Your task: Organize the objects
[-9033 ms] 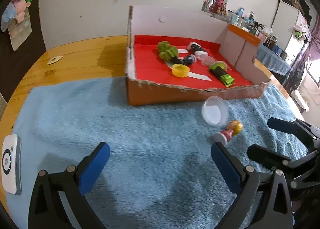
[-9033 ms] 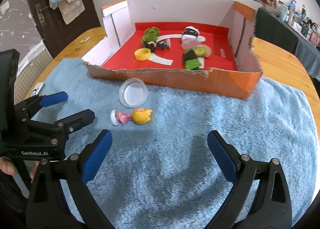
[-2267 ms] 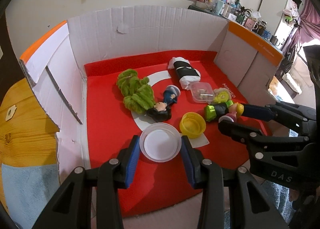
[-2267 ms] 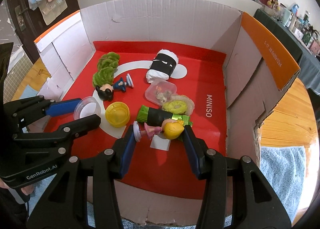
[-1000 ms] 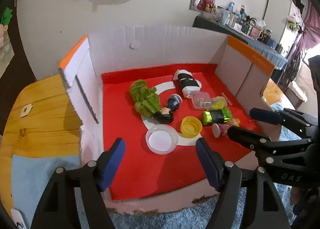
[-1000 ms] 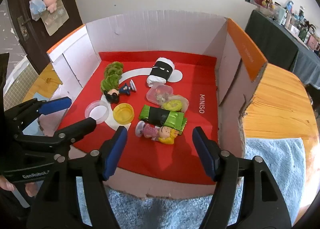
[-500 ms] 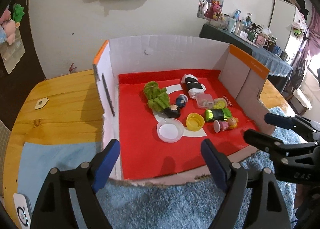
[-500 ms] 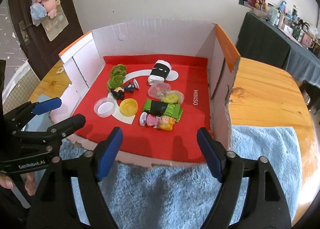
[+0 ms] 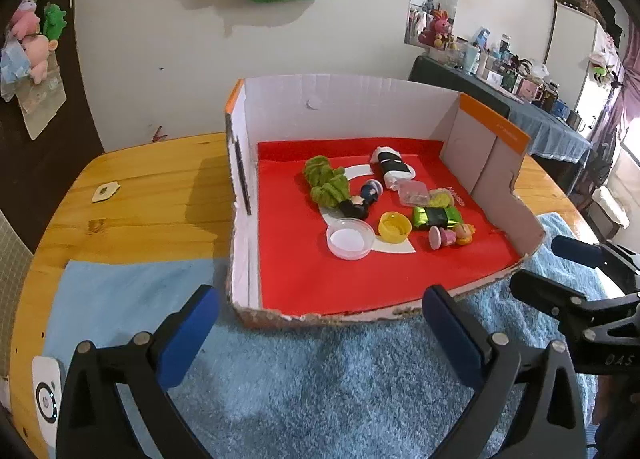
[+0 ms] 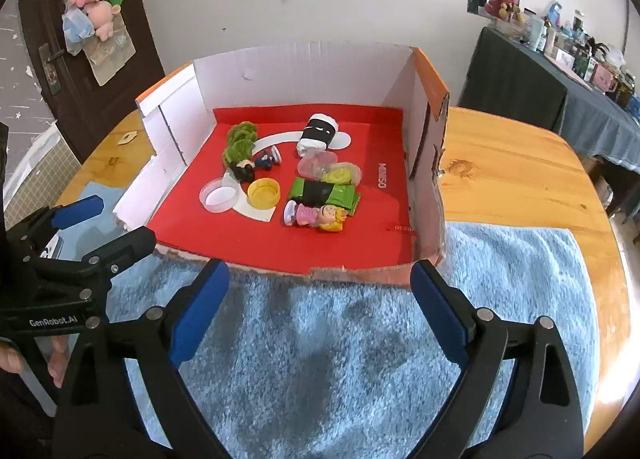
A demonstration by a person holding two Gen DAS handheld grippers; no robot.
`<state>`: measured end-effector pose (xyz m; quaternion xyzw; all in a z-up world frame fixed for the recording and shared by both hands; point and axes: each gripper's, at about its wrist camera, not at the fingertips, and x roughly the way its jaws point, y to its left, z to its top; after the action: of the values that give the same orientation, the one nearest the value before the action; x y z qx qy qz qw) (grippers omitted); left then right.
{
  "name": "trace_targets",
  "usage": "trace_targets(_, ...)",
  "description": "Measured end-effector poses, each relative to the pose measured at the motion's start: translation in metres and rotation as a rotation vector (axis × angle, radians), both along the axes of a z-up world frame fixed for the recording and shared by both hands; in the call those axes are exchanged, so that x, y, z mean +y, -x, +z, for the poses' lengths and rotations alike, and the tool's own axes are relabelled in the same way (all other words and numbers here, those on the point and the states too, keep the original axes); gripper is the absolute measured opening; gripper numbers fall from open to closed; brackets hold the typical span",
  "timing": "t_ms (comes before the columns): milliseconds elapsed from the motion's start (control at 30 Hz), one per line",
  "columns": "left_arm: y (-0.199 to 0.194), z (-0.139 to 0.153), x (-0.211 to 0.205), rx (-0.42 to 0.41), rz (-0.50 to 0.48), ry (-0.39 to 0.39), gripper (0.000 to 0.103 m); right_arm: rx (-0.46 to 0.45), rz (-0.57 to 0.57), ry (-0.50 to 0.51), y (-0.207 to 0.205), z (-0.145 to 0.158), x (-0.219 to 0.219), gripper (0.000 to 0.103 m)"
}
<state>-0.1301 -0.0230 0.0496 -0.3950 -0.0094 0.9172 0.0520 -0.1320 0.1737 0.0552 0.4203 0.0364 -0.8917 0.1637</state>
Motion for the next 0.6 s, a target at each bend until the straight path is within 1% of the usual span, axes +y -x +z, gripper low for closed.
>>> trace_targets(100, -0.005, 0.0, -0.002, -0.001, 0.014, -0.004, 0.103, 0.002, -0.001, 0.002, -0.006, 0.0, 0.001, 0.094)
trace_targets(167, -0.008, -0.001, -0.004, -0.002, 0.021, -0.009, 0.103, 0.001, 0.0, 0.003, -0.009, 0.0, 0.002, 0.098)
trace_targets(300, -0.014, -0.002, -0.005, -0.003, 0.025, -0.008, 0.103, 0.003, -0.001, 0.003, -0.016, 0.0, 0.002, 0.098)
trace_targets(400, -0.02, -0.004, -0.003, 0.0, 0.032, 0.01, 0.103, 0.001, -0.005, 0.007, -0.021, -0.002, 0.003, 0.099)
trace_targets(533, -0.028, -0.006, 0.002, 0.006, 0.054, 0.076, 0.103, -0.005, -0.012, 0.006, -0.028, -0.005, 0.004, 0.1)
trace_targets(600, -0.033, -0.008, 0.002, 0.007, 0.056, 0.078, 0.103, -0.009, -0.016, 0.009, -0.032, -0.008, 0.006, 0.101)
